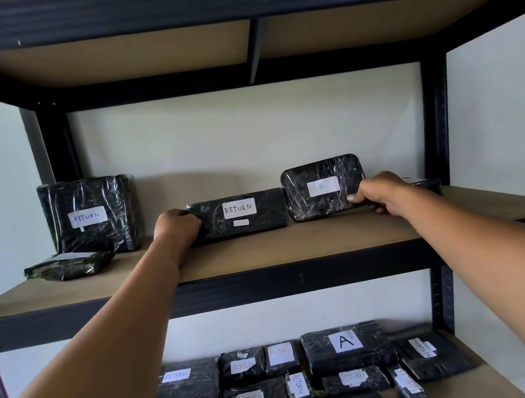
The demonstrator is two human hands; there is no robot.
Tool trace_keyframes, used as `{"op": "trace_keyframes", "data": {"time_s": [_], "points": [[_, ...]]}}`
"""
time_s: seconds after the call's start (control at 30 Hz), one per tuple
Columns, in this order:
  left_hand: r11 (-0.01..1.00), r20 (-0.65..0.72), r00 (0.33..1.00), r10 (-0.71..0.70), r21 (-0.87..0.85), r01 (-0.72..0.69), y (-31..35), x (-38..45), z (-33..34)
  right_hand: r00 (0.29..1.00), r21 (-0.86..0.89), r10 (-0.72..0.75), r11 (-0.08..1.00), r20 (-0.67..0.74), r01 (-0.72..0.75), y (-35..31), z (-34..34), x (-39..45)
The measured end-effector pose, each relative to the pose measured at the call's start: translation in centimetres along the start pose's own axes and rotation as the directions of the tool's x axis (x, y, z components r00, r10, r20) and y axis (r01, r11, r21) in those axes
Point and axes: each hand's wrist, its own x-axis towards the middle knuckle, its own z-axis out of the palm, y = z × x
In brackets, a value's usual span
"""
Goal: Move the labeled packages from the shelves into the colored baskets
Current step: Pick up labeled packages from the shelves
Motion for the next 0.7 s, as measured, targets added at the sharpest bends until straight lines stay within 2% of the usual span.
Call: {"op": "trace_keyframes", "data": {"time_s": [0.17, 0.47, 0.57, 0.7], "points": [[1.0, -0.013, 1.0, -0.014, 0.014, 0.014, 0.2, 0.0, 0.1, 0.999, 0.01, -0.009, 1.0, 0.04, 0.009, 0.6, -0.2, 0.3], [0.999, -0.02, 1.0, -0.022, 0.028, 0.022, 0.3, -0.3, 0.0, 0.999, 0.08, -0.026, 0.996, -0.024, 0.027, 1.0, -0.1, 0.8], [0.999, -0.02, 0.999, -0.026, 0.033, 0.027, 0.4, -0.4, -0.2, 1.0, 0.218, -0.017, 0.976, 0.002, 0.016, 0.9, 0.1, 1.3], [0.999, -0.032, 0.999, -0.04, -0.023, 0.039, 0.5, -0.5, -0.6, 0.999, 0.348, -0.004, 0.937, -0.036, 0.016, 0.1, 0.3, 1.6]]}}
